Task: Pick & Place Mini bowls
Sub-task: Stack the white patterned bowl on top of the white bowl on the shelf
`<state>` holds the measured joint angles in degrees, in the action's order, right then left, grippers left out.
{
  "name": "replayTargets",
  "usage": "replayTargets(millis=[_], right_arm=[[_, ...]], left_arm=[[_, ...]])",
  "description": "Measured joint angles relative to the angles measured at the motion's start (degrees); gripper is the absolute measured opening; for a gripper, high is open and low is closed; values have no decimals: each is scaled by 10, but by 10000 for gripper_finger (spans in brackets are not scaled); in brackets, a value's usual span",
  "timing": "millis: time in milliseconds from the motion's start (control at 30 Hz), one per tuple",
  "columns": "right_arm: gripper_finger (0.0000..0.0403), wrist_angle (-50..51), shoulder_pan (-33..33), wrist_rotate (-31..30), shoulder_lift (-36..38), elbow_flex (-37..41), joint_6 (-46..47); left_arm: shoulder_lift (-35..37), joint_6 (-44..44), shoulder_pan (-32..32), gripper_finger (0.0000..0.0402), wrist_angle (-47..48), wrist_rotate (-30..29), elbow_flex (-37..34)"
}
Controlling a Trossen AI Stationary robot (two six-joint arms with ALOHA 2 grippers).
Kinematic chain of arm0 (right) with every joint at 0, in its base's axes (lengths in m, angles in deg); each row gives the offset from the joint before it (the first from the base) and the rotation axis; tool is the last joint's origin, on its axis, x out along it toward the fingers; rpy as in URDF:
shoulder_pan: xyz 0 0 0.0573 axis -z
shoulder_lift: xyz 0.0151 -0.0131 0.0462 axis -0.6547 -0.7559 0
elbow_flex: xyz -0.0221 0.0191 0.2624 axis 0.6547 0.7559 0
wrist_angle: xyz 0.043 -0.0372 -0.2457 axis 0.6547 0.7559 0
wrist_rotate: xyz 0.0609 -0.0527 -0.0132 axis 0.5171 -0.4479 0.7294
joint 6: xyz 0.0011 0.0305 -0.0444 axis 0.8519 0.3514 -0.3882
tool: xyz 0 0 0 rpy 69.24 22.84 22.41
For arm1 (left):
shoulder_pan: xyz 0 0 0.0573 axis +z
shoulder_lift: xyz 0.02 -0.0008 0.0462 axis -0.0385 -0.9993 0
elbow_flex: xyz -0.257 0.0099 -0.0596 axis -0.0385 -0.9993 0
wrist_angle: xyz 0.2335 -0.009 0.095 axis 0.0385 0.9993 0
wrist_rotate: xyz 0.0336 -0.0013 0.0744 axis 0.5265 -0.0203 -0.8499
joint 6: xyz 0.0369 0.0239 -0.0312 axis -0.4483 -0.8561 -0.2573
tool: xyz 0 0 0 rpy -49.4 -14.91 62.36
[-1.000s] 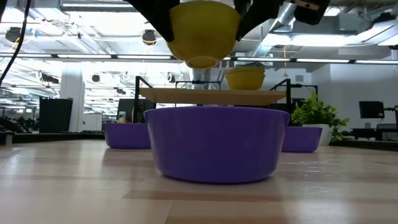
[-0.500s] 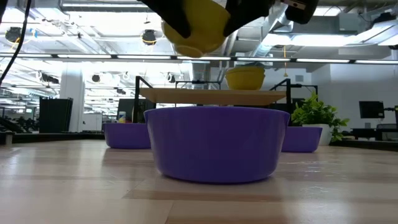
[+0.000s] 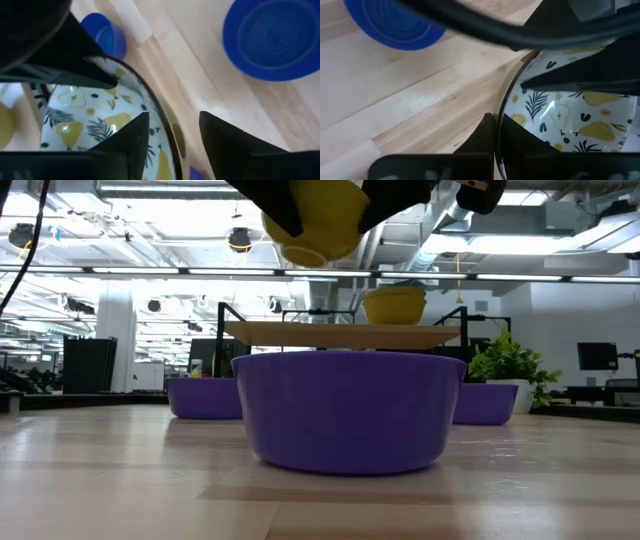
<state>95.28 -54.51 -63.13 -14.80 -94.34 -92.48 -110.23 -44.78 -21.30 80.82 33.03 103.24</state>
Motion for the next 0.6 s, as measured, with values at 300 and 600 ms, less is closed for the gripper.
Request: replayTargets(millis=[300,600], right_arm=[[0,7,9,20,1,1,10],[0,15,20,35,1,1,12]], left_arm=[[0,-33,2,221,1,-48,-1],[0,-32,3,244,-4,-48,-2]])
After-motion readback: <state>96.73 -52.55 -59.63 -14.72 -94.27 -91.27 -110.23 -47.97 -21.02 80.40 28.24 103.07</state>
